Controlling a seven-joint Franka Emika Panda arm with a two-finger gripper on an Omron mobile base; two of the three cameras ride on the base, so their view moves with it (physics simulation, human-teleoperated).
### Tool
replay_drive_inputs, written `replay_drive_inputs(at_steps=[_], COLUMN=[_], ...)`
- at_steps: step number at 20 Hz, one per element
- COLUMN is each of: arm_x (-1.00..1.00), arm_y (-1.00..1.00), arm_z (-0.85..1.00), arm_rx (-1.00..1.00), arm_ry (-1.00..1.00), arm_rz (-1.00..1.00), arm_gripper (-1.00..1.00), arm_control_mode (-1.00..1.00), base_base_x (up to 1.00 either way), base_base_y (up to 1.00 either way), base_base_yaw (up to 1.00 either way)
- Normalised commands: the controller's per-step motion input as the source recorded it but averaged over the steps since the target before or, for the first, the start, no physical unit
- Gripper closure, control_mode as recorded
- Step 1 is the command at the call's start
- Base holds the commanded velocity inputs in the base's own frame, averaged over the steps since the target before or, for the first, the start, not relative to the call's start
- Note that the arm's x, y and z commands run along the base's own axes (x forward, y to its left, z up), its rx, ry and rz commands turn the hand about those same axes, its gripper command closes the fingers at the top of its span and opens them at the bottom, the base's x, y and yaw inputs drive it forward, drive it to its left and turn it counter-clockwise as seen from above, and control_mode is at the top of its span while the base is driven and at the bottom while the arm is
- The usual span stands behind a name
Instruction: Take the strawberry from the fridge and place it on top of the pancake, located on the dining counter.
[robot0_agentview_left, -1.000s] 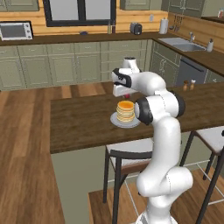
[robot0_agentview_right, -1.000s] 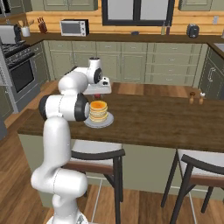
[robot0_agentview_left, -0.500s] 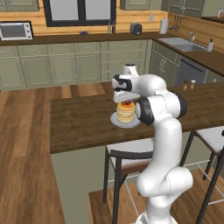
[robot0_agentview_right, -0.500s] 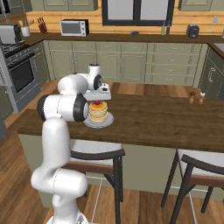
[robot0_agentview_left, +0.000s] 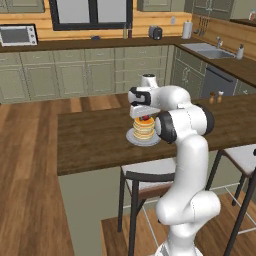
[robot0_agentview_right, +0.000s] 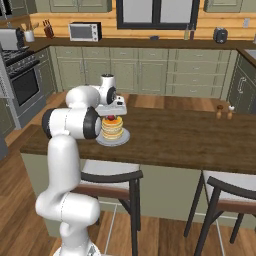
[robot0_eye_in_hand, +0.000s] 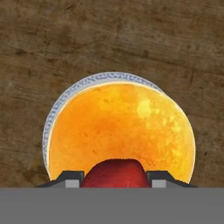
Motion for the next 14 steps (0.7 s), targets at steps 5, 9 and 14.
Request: replay_drive_inputs(at_steps=[5,9,14], arm_x=[0.00,0.00,0.00], arm_y=[0.00,0.00,0.00], arm_z=[-0.08,0.00,0.04], arm_rx=[0.00,0.00,0.00], arm_ry=[0.00,0.00,0.00], arm_rz=[0.00,0.00,0.00], arm_gripper=[-1.00,-1.00,-1.00], arm_control_mode=[-1.00,-1.00,-1.00], base_base_x=[0.00,0.00,0.00], base_base_y=[0.00,0.00,0.00], base_base_yaw=[0.00,0.00,0.00])
